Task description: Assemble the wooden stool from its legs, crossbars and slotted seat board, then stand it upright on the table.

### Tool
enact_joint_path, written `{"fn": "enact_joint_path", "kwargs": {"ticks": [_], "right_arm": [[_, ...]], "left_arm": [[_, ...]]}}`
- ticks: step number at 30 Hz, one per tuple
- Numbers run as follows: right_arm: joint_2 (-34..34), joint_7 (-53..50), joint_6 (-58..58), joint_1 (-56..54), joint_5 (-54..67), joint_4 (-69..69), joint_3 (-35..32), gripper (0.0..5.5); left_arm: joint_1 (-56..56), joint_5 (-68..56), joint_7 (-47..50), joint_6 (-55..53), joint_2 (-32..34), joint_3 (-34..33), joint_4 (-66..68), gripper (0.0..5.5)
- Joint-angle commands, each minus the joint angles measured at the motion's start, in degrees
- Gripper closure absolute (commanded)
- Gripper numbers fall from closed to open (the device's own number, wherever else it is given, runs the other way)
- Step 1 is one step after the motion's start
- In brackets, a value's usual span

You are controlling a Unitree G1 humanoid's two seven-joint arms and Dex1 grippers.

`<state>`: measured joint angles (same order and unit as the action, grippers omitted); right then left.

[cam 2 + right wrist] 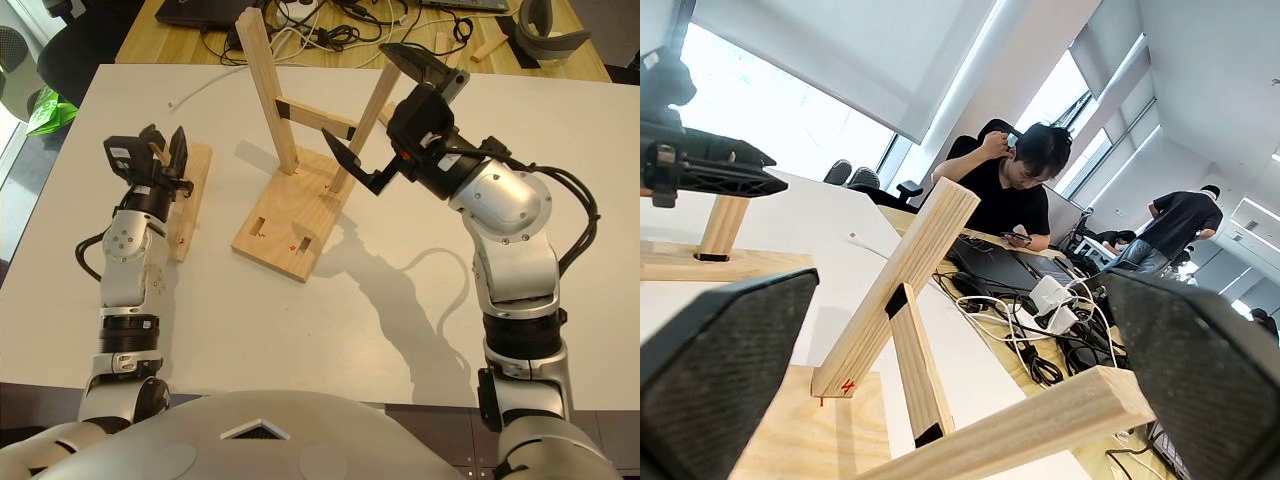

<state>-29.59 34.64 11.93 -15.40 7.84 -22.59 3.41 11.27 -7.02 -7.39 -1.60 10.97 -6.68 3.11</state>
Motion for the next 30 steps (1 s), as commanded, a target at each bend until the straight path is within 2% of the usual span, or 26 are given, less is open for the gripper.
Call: {"fn": "enact_joint_path", "kwargs": {"ticks": [1, 5, 8, 11, 13, 17, 20, 22, 30], "right_arm": [[0.52, -0.77, -0.12, 1.27, -0.88, -0.49, 0.61, 0.1], [1.09, -1.45, -0.35, 1.5, -1.19, -0.29, 0.79, 0.1], [1.62, -1.89, -0.72, 1.36, -1.43, -0.04, 1.54, 0.1], [1.96, -2.02, -1.04, 1.26, -1.62, 0.19, 1.85, 0.1], [2.06, -1.97, -1.2, 1.35, -1.75, 0.16, 1.99, 0.1], [2.04, -1.95, -0.91, 1.95, -1.72, -0.34, 1.7, 0.1], [2.0, -1.71, -0.71, 1.85, -1.43, -0.26, 1.57, 0.1], [1.97, -1.53, -0.55, 1.82, -1.18, -0.32, 1.48, 0.1], [2.66, -1.81, -1.17, 2.25, -1.99, -0.11, 2.81, 0.1]], "left_arm": [[6.4, 0.94, -0.41, -6.36, 4.11, -0.58, -8.6, 2.94], [17.8, 0.41, -2.35, -16.09, 9.32, -1.01, -11.85, 2.94], [28.6, -0.39, -3.19, -21.03, 11.7, -1.79, -7.11, 2.94], [33.67, -0.35, -3.79, -22.52, 12.47, -1.71, -3.34, 2.94], [31.91, 0.03, -3.98, -23.35, 11.98, -1.2, -0.57, 2.94], [17.65, 3.4, -6.86, -21.67, 11.47, 3.66, 9.56, 2.94], [5.91, 6.92, -7.15, -15.26, 10.61, 7.21, 22.27, 2.94], [2.57, 6.89, -6.32, -12.84, 9.47, 6.76, 23.82, 2.94], [14.95, 4.51, -5.53, -12.6, 8.3, 5.33, 11.83, 2.94]]}}
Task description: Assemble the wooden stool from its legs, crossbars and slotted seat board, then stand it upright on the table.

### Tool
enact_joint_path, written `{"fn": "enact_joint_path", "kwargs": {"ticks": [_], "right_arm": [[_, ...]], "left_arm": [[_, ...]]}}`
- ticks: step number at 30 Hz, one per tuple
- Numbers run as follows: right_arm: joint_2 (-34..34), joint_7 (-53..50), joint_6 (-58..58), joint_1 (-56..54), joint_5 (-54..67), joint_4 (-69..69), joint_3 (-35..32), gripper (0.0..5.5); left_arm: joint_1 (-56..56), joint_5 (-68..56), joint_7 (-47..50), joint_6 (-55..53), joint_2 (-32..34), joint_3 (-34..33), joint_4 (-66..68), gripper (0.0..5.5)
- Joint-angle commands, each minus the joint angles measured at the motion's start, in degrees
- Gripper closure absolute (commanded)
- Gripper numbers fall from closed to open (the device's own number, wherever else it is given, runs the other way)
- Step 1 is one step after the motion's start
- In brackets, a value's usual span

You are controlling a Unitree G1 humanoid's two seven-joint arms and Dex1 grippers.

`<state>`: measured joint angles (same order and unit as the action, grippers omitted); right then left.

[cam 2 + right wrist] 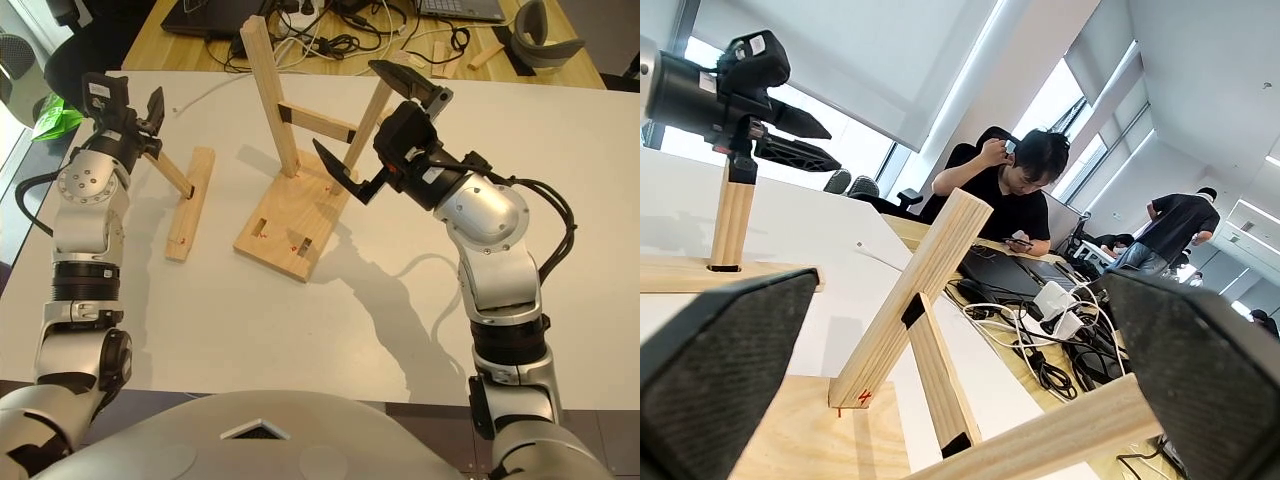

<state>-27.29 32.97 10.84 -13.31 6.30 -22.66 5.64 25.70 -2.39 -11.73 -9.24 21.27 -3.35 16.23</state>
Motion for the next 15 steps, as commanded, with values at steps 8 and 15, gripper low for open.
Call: {"fn": "enact_joint_path", "kwargs": {"ticks": [8, 15], "right_arm": [[0.43, -0.51, -0.36, 1.47, -0.51, -0.37, 0.24, 0.1], [0.44, -1.43, -0.06, 2.0, -0.69, -1.12, -0.05, 0.1]], "left_arm": [[16.7, -8.31, 0.44, -16.25, 3.65, -9.8, -22.08, 2.94], [0.34, -4.16, -4.68, -20.11, 14.34, -11.57, -18.78, 2.94]]}}
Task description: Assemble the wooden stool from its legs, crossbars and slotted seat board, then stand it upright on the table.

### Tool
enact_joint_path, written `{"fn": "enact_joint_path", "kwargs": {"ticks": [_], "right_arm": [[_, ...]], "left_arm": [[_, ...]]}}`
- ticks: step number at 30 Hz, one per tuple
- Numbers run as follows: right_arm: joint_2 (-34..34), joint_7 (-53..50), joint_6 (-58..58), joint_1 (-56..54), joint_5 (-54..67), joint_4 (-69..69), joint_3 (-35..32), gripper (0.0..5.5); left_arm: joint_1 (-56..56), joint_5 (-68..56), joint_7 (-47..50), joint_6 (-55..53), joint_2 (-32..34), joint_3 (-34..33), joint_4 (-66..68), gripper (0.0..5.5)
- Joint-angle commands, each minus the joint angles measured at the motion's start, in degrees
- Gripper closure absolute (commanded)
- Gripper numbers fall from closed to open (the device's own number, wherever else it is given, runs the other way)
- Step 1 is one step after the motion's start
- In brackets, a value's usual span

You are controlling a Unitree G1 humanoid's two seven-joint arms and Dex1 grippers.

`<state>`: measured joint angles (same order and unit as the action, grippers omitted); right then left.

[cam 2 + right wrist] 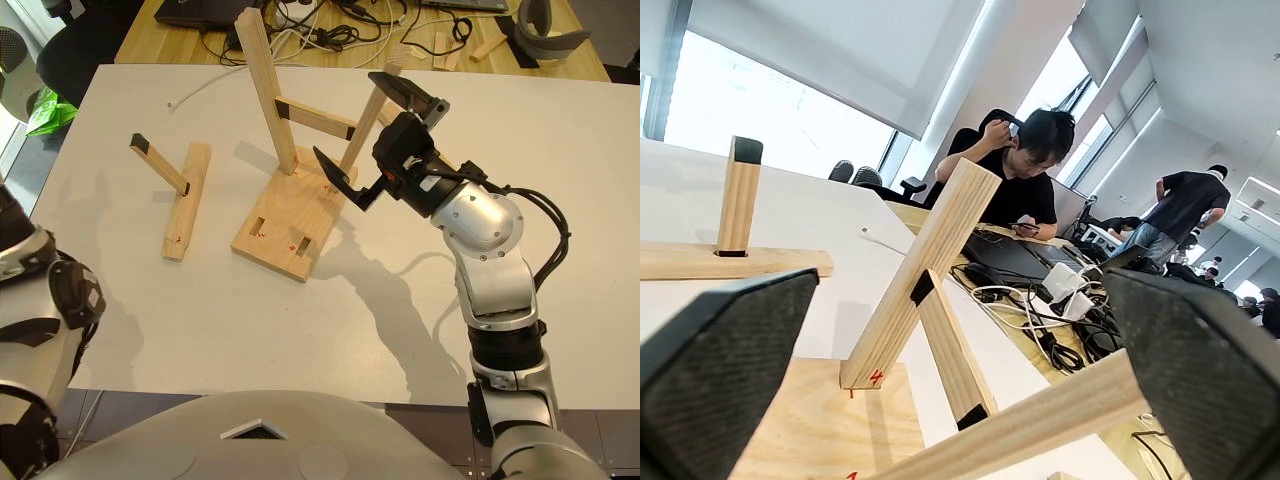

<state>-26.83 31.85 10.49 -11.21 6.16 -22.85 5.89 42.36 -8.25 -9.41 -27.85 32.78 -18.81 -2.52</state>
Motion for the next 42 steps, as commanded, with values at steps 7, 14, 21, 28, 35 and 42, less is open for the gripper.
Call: {"fn": "enact_joint_path", "kwargs": {"ticks": [7, 14, 21, 28, 35, 42], "right_arm": [[-0.62, -0.03, 0.57, 0.2, -0.71, -1.54, -0.08, 0.1], [-1.02, 0.56, 0.75, -0.44, -0.61, -1.47, -0.25, 0.1], [-0.91, 0.97, 0.66, -1.1, -0.59, -0.86, -0.12, 0.1], [-0.25, 0.66, 0.7, -1.28, -0.66, -0.75, 0.09, 0.1], [0.58, -0.63, 0.17, -0.47, -1.38, -0.54, 0.28, 0.1], [2.46, -3.54, -1.74, 2.91, -4.59, -0.52, 2.23, 0.1]], "left_arm": [[-35.1, 2.54, -10.56, 0.23, -0.26, 8.28, -0.41, 2.94], [-33.5, 1.59, -11.9, -2.19, -5.7, 15.64, -5.87, 2.94], [-30.86, 2.61, -12.41, -1.58, -8.33, 20.59, -6.97, 2.94], [-30.65, 4.49, -13.73, -2.77, -8.91, 26.16, -8.52, 2.94], [-11.2, 6.52, -22.24, -4.22, 1.16, 24.86, 2.54, 2.94], [7.99, 11.11, -39.25, -4.06, 0.16, 33.72, 42.64, 2.94]]}}
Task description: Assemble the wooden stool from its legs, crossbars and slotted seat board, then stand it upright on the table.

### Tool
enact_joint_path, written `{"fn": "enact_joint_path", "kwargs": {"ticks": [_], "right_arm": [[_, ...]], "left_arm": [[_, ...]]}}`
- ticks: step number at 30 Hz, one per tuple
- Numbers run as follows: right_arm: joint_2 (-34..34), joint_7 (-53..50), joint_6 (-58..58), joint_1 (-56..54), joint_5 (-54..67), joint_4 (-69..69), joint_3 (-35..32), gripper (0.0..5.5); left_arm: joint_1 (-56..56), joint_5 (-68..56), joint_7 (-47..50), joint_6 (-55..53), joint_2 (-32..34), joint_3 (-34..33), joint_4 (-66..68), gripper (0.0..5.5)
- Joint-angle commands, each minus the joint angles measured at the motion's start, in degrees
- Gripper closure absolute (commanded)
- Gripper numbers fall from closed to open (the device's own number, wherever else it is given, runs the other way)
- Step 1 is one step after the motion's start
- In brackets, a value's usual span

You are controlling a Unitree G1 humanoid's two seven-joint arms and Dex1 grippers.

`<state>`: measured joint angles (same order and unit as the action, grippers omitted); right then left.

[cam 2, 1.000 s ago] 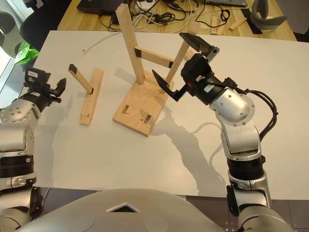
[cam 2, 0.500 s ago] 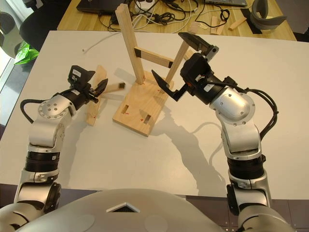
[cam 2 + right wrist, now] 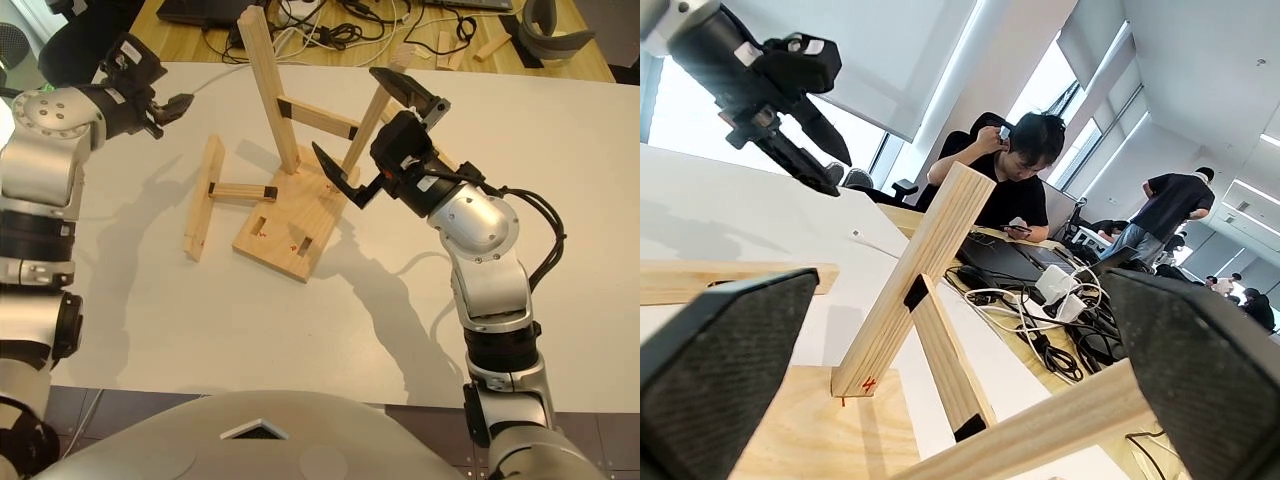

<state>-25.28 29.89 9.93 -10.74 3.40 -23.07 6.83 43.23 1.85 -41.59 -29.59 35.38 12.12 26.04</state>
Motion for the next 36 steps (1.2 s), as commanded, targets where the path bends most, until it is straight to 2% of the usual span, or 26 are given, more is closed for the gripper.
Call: {"fn": "enact_joint_path", "kwargs": {"ticks": [1, 6, 12, 19, 30, 36], "right_arm": [[1.19, -2.0, -1.3, 3.09, -2.15, -0.54, 1.58, 0.1], [2.5, -3.68, -2.27, 5.47, -4.02, -1.35, 2.75, 0.1], [3.22, -5.02, -2.7, 7.73, -5.94, -2.95, 4.15, 0.1], [3.38, -5.47, -1.44, 9.44, -6.99, -5.19, 4.76, 0.1], [2.77, -5.14, 0.25, 11.12, -8.0, -7.93, 5.17, 0.1], [2.48, -4.97, 1.0, 10.98, -7.75, -8.57, 5.4, 0.1]], "left_arm": [[9.17, 1.26, -8.81, -2.61, -3.26, 3.33, 17.68, 2.94], [17.11, 4.52, -11.19, 0.05, -7.56, 5.09, 33.3, 2.94], [19.58, 7.68, -10.72, 3.39, -9.31, 5.62, 41.46, 2.94], [19.16, 9.8, -8.45, 5.54, -9.39, 4.49, 45.8, 2.94], [23.02, 7.04, -5.68, 1.06, -13.24, -1.63, 47.61, 2.94], [21.19, 8.13, -5.03, 1.2, -13.38, -1.74, 48.01, 2.94]]}}
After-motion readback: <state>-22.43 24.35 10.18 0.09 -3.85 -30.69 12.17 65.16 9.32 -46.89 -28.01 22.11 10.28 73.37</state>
